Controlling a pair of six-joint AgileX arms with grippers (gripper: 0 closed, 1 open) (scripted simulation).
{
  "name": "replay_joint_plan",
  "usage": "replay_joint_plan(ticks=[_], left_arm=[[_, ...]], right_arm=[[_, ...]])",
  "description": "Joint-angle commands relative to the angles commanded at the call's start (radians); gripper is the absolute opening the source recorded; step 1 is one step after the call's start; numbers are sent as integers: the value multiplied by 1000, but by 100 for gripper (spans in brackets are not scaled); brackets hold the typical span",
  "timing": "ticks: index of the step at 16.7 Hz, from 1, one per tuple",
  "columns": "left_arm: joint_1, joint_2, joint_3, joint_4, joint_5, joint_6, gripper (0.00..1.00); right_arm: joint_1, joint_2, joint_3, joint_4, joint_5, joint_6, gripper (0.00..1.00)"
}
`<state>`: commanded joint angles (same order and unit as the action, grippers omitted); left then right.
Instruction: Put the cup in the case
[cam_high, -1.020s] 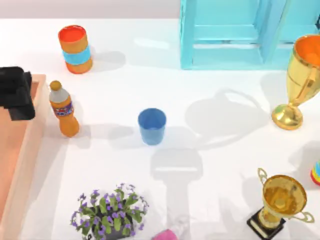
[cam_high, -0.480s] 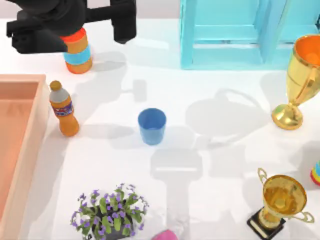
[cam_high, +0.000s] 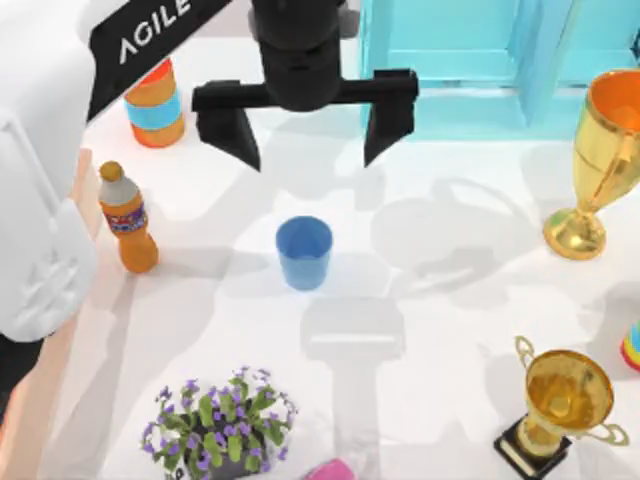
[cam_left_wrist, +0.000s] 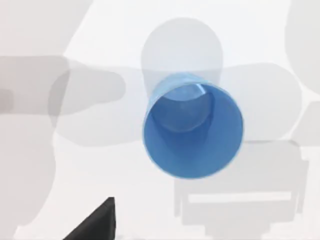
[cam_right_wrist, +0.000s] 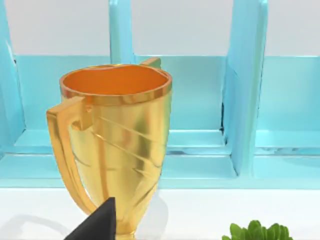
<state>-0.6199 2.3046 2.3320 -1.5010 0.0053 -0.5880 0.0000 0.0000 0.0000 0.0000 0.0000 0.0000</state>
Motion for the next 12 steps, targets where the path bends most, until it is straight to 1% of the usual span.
replay_joint_plan(ticks=[3,5,12], left_arm=[[-32,121,123,-78,0,-31,100],[-40,155,157,-100,0,-40,100],[-36,152,139,-82,0,-38,100]], right_arm=[[0,0,0,0,0,0,100],[0,0,0,0,0,0,100],[0,0,0,0,0,0,100]])
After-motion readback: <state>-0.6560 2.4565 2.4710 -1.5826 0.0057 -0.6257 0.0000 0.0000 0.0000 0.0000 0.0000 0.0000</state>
